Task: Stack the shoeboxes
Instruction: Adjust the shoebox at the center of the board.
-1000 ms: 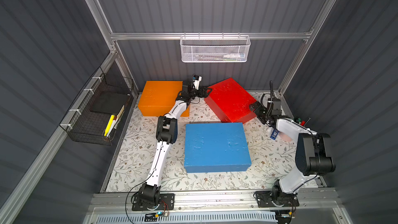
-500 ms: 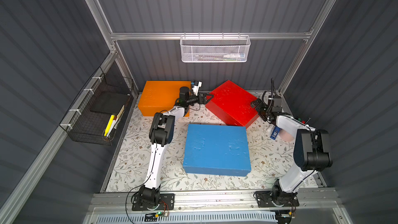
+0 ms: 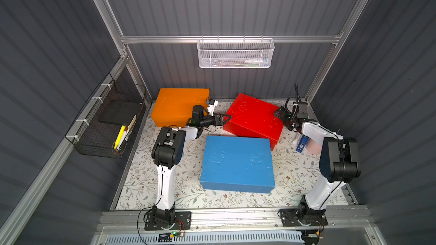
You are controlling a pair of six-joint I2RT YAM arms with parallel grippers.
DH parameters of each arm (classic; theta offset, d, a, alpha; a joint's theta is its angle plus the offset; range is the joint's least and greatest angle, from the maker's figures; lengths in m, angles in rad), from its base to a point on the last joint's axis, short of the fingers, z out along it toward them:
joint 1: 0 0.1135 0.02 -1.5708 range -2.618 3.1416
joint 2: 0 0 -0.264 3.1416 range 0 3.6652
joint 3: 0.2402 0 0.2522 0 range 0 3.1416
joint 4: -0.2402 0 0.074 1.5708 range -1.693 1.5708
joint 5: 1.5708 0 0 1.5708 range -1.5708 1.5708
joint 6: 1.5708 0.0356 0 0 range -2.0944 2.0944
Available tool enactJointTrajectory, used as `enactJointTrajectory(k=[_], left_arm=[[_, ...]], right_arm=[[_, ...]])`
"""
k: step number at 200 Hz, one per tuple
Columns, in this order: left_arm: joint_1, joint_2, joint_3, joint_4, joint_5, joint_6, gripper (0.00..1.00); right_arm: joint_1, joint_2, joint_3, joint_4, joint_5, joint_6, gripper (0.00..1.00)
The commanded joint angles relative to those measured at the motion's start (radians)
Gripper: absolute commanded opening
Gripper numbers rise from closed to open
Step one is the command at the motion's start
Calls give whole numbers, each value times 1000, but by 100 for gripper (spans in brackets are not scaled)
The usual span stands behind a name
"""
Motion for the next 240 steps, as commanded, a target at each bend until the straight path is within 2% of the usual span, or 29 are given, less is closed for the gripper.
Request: enactJointTrajectory(k=[1,18,52,86,111,177,240], left_arm=[[-12,-51,86,-299,-109,150,99],[-1,-9,177,-371,-144,150,99],[7,132,405,-472,-98,68,99],[-3,176,429,-494,-112,38,99],[-11,137,377,-557,-133,57,99],[-42,-62,106,-591,-170,94,99],[-42,-238,-117,-629,-280,117,99]], right_arm=[[7,5,35,-34,-9,-16,99],[4,9,46,-40,-5,-22,99],[5,36,84,-75,-5,-41,99],[5,55,97,-116,24,-71,99],[12,66,108,-127,15,-80,99],[110,109,192,-150,-5,-117,99],[150,118,187,-137,-14,-130,99]])
